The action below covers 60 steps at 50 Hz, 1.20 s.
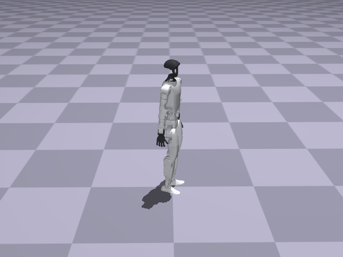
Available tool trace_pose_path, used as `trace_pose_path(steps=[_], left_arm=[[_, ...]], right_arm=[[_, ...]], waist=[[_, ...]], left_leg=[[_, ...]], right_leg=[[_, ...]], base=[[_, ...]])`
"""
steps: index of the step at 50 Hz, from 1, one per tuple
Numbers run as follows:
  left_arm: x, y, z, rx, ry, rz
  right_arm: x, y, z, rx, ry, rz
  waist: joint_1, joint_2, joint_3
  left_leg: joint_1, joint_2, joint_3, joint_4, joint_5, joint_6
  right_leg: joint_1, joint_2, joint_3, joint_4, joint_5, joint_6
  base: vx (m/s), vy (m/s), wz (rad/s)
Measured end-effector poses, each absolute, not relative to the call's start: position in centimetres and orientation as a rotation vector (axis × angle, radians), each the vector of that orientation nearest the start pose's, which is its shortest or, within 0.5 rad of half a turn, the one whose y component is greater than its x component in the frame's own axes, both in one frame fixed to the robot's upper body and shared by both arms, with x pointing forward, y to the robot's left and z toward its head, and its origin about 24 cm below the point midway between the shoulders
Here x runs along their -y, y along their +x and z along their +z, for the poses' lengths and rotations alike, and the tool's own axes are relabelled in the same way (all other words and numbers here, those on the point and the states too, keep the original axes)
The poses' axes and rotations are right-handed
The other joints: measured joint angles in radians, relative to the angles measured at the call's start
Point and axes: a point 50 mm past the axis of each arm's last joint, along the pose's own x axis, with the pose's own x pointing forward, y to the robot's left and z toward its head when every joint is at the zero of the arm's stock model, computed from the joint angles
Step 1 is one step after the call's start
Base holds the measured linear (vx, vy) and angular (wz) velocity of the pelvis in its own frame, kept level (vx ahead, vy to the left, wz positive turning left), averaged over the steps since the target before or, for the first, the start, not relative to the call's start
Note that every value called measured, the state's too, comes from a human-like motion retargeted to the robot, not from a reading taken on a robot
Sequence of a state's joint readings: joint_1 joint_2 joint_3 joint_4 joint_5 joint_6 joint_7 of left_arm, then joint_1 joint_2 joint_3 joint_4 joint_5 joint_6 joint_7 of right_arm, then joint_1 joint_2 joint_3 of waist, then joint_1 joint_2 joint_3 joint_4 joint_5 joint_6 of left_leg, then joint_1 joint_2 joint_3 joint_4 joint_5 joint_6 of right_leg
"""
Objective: In place motions
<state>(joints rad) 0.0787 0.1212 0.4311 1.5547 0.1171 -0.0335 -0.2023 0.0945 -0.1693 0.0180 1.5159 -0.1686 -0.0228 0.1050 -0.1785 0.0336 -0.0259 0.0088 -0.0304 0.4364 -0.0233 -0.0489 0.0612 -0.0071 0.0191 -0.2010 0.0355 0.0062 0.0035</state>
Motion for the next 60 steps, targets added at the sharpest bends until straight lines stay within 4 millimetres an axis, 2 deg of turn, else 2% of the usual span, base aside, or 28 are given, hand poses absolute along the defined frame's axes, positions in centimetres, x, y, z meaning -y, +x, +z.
trace_pose_path(steps=[5,13,18,22,28,30,38,43,47,55,60], left_arm=[[-19.5,-2.0,-17.8,-1.548,-0.277,0.19],[-19.6,-1.7,-17.8,-1.553,-0.257,0.172],[-20.5,-1.0,-17.7,-1.538,-0.229,0.179],[-21.1,-0.4,-17.6,-1.53,-0.206,0.179],[-21.4,0.6,-17.6,-1.499,-0.223,0.209],[-21.5,0.7,-17.5,-1.483,-0.239,0.223],[-21.3,-0.2,-17.6,-1.498,-0.273,0.277],[-20.7,-0.8,-17.6,-1.525,-0.279,0.264],[-20.1,-1.1,-17.7,-1.541,-0.291,0.252],[-19.6,-0.2,-17.8,-1.515,-0.292,0.223],[-19.5,-0.3,-17.8,-1.509,-0.295,0.221]], right_arm=[[21.3,-1.1,-17.6,-1.579,-0.17,0.08],[21.9,-2.9,-17.4,-1.621,-0.163,0.056],[22.0,-3.8,-17.3,-1.636,-0.152,0.039],[22.2,-4.2,-17.2,-1.634,-0.149,0.018],[23.4,-4.5,-17.0,-1.652,-0.183,-0.028],[23.8,-4.2,-16.9,-1.648,-0.206,-0.036],[23.7,-1.6,-17.2,-1.565,-0.237,-0.014],[22.8,0.6,-17.4,-1.495,-0.263,0.047],[21.8,1.5,-17.6,-1.458,-0.271,0.102],[21.0,-0.2,-17.7,-1.507,-0.238,0.136],[21.4,-0.2,-17.6,-1.514,-0.257,0.15]], waist=[[0.039,0.002,0.003],[0.147,-0.018,-0.018],[0.264,-0.068,-0.015],[0.389,-0.106,0.019],[0.624,-0.125,0.115],[0.69,-0.126,0.139],[0.827,-0.116,0.199],[0.845,-0.114,0.209],[0.812,-0.118,0.198],[0.677,-0.125,0.146],[0.554,-0.117,0.102]], left_leg=[[-0.024,-0.024,-0.066,0.007,0.019,0.014],[-0.081,-0.098,-0.257,0.028,0.071,0.036],[-0.114,-0.177,-0.386,0.043,0.116,0.038],[-0.114,-0.229,-0.452,0.046,0.143,0.026],[-0.093,-0.286,-0.509,0.052,0.165,-0.004],[-0.092,-0.298,-0.519,0.047,0.13,-0.021],[-0.085,-0.325,-0.545,0.043,0.155,-0.051],[-0.088,-0.323,-0.539,0.042,0.158,-0.05],[-0.09,-0.316,-0.529,0.04,0.158,-0.039],[-0.077,-0.29,-0.502,0.038,0.143,0.014],[-0.059,-0.245,-0.445,0.036,0.115,0.04]], right_leg=[[0.021,-0.021,-0.079,0.016,-0.033,0.006],[0.076,-0.068,-0.272,0.057,-0.122,0.036],[0.131,-0.104,-0.435,0.07,-0.173,0.07],[0.175,-0.127,-0.547,0.082,-0.202,0.093],[0.249,-0.148,-0.678,0.096,-0.231,0.123],[0.265,-0.153,-0.712,0.1,-0.238,0.137],[0.302,-0.161,-0.784,0.116,-0.238,0.167],[0.298,-0.166,-0.775,0.123,-0.233,0.173],[0.284,-0.166,-0.751,0.124,-0.228,0.168],[0.245,-0.16,-0.658,0.121,-0.211,0.136],[0.207,-0.142,-0.539,0.112,-0.189,0.101]], base=[[0.07,0.17,0.88],[0.1,0.28,1.74],[-0.02,0.34,2.25],[-0.12,0.32,1.9],[-0.19,0.23,1.47],[-0.18,0.14,1.28],[-0.13,0.08,0.79],[-0.01,0.0,-0.02],[0.04,-0.01,-0.38],[0.13,-0.04,-0.84],[0.19,-0.15,-1.49]])
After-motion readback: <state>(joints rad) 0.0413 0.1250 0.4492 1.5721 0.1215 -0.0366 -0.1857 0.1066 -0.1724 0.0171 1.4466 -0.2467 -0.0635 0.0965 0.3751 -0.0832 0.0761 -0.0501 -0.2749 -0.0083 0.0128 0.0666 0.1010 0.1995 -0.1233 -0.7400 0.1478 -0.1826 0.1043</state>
